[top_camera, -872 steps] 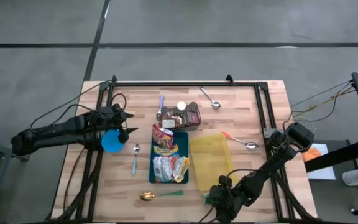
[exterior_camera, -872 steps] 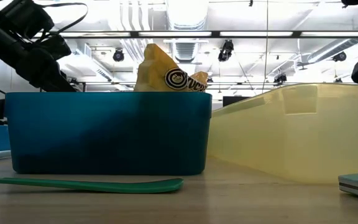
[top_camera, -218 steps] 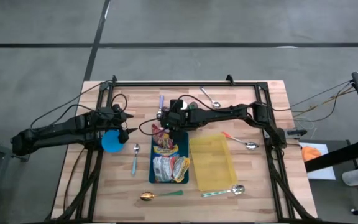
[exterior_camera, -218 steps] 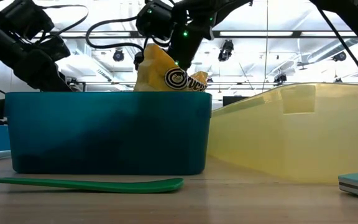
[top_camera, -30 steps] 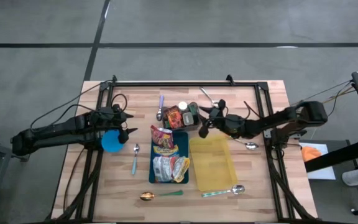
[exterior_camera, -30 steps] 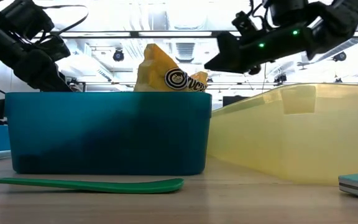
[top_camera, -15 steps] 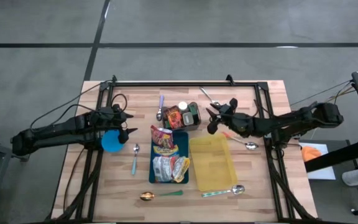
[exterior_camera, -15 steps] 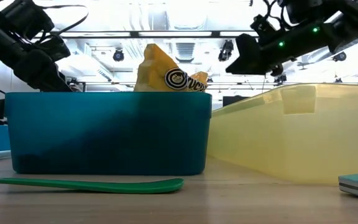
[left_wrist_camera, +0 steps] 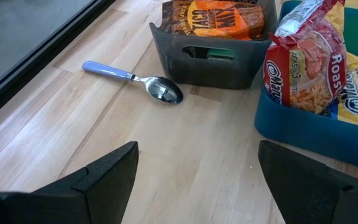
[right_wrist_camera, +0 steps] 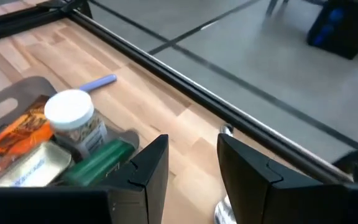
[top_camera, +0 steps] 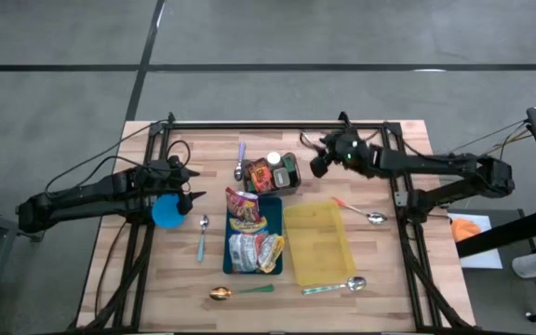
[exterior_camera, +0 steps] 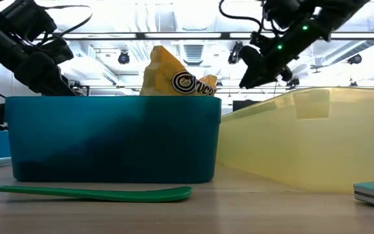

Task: Pick & Place Food Item
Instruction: Put the silver spoon into the yellow bin, then put the orange spoon into the yellow bin

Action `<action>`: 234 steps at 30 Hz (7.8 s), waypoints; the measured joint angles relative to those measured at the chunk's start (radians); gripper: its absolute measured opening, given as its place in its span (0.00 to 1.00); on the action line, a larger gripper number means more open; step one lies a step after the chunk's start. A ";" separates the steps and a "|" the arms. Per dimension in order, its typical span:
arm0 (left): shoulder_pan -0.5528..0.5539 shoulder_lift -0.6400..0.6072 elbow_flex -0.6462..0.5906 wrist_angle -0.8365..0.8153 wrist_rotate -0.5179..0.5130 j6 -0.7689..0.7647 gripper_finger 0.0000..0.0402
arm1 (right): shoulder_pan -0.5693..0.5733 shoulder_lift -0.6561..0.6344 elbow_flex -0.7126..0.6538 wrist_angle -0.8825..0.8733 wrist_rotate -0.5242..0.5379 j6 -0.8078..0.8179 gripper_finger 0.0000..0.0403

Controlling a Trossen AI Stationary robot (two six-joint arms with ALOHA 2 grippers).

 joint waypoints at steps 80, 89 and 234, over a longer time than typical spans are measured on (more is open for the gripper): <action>0.000 0.000 0.000 0.000 0.000 0.000 0.84 | -0.427 0.649 0.572 -0.564 -0.502 -0.100 0.34; 0.000 0.000 0.000 0.000 0.000 0.000 0.84 | -0.425 0.650 0.504 -0.529 -0.502 -0.100 0.34; 0.000 0.000 0.000 0.000 0.000 0.000 0.84 | 0.752 0.480 0.201 -0.492 -0.128 1.394 0.26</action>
